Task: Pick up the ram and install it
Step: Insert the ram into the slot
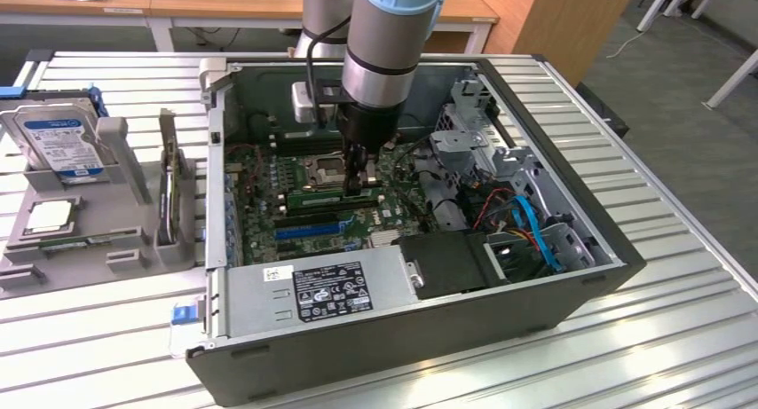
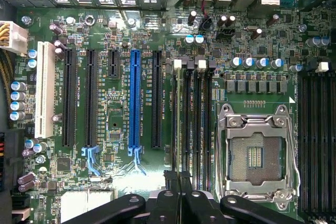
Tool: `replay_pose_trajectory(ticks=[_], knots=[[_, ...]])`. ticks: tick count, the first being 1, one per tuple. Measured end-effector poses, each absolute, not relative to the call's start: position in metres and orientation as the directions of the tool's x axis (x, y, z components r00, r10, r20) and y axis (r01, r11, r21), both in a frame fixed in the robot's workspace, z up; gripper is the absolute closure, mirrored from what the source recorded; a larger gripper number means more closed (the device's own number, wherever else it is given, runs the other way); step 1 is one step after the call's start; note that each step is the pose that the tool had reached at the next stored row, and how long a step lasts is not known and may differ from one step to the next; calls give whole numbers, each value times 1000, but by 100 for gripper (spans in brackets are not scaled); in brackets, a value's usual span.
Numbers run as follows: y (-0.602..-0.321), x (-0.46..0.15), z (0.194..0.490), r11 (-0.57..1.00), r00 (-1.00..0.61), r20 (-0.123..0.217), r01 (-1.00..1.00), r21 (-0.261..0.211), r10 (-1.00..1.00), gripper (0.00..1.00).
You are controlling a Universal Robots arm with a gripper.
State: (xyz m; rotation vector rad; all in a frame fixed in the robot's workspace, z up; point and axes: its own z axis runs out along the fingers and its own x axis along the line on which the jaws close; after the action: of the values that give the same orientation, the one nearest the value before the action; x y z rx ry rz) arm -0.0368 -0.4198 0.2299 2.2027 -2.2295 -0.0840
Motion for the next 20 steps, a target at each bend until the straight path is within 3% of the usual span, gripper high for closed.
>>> replay_pose_trajectory(ticks=[20], knots=[[-420,-37,234,11,-13,-33,-999,44,-999,89]])
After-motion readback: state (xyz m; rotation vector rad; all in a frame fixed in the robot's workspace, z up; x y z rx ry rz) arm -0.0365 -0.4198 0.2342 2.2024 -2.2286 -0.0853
